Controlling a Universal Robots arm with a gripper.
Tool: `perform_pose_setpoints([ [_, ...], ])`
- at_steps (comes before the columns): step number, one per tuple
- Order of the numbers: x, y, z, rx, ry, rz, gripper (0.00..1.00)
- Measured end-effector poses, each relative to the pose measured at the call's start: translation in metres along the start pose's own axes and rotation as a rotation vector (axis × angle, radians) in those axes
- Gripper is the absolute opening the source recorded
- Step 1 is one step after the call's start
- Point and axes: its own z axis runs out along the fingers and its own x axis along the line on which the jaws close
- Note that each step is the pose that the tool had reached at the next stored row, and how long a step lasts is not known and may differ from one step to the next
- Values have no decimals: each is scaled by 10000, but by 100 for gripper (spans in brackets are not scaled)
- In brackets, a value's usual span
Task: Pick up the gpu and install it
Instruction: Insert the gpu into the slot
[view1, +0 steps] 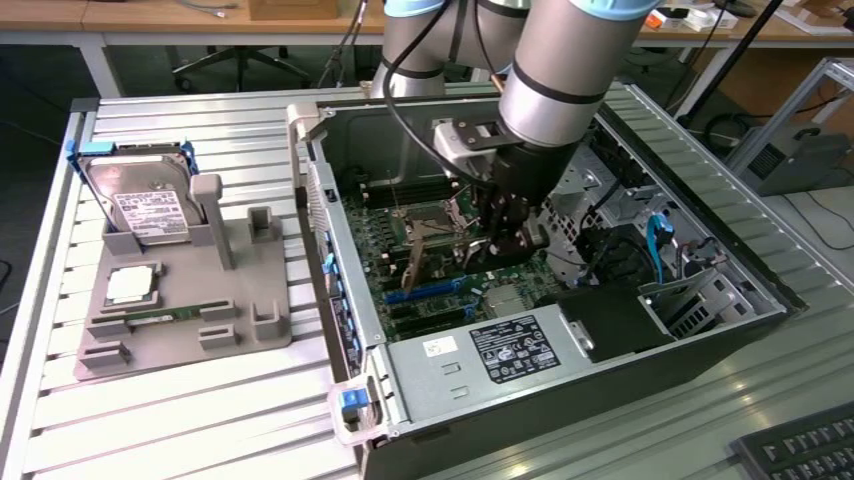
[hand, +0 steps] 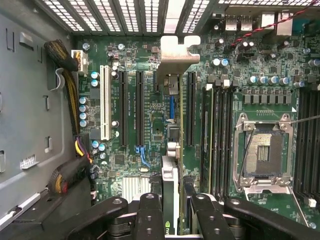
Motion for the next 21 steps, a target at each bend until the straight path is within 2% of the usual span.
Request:
perform_pose_setpoints([
  [21,1,37,43,0,0,-3,27],
])
